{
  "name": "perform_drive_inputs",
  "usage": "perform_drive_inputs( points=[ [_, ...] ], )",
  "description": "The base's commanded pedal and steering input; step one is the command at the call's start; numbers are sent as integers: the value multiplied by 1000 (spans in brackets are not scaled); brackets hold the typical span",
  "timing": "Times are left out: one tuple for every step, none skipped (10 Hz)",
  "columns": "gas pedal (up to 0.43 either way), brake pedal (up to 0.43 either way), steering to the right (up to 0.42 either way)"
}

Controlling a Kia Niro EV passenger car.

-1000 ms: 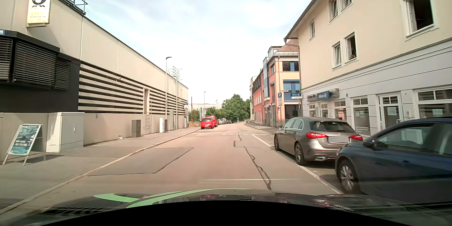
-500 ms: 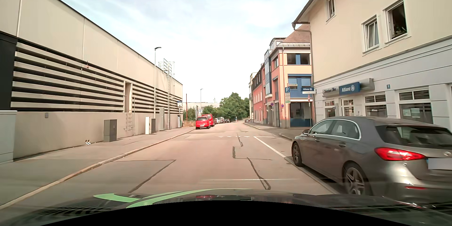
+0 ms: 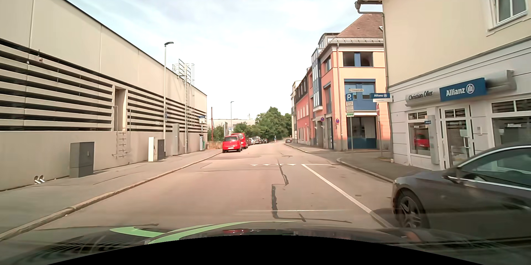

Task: Follow the waypoints while adhering to traffic rules and regulations

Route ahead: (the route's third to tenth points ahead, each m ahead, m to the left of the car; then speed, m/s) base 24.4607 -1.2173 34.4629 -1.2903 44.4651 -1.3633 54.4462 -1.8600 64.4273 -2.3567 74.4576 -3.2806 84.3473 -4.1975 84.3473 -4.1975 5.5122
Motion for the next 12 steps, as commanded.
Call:
perform_drive_inputs(
  points=[
    [0, 110, 9],
    [0, 122, 8],
    [0, 140, 8],
    [0, 159, 8],
    [0, 171, 9],
    [0, 177, 8],
    [0, 183, 8],
    [0, 189, 8],
    [0, 207, 8],
    [0, 213, 7],
    [0, 213, 6],
    [0, 213, 6]
  ],
)
